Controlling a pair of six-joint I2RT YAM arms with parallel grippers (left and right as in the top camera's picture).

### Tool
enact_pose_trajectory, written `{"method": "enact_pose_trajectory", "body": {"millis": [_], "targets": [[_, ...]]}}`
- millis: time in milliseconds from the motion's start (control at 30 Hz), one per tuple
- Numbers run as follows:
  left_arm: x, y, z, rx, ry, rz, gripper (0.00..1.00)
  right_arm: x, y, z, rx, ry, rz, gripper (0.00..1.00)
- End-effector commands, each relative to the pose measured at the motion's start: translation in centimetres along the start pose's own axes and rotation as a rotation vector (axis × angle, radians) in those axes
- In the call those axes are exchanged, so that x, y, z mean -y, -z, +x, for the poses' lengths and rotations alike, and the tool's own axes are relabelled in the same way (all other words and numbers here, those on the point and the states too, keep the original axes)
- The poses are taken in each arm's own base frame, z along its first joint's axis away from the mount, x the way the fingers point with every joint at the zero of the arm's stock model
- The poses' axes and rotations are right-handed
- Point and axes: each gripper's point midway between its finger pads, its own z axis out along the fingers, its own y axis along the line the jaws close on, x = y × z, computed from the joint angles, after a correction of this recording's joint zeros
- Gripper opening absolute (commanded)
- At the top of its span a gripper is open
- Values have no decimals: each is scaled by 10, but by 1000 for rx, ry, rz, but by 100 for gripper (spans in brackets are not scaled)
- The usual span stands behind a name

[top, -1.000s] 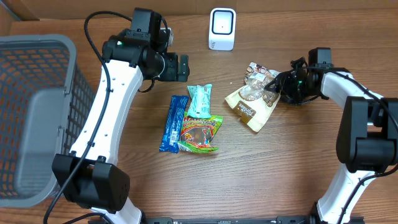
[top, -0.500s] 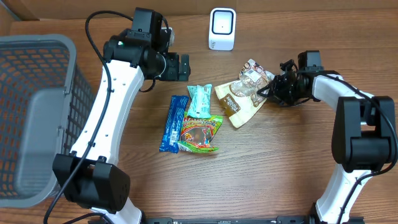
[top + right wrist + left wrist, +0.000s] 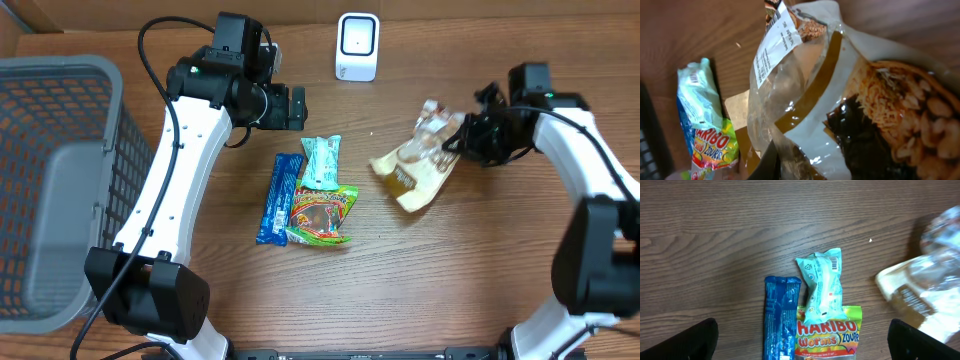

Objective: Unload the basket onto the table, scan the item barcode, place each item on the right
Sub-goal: 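Lift the PanTree bag with the right gripper toward the scanner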

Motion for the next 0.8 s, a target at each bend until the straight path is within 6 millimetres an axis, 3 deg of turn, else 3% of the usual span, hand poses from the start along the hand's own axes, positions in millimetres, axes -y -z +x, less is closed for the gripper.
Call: {"method": "enact_pose_trajectory", "body": {"millis": [0,200,433,567,767], "targets": [[5,-6,3,-19,-26,16,100,-18,57,-27,175,127,145,4],[7,-6,4,-23,-26,31,100,-29,97,-44,295,195,405,4],[6,-6,4,-22,-27,27,100,-57,127,-63,509,319,767,4],[6,-6,4,-22,-27,26,100,-82,144,-75,673,375,922,4],[6,-6,4,-21,-27,26,100,-128,158,-101,836,531,950,4]]}}
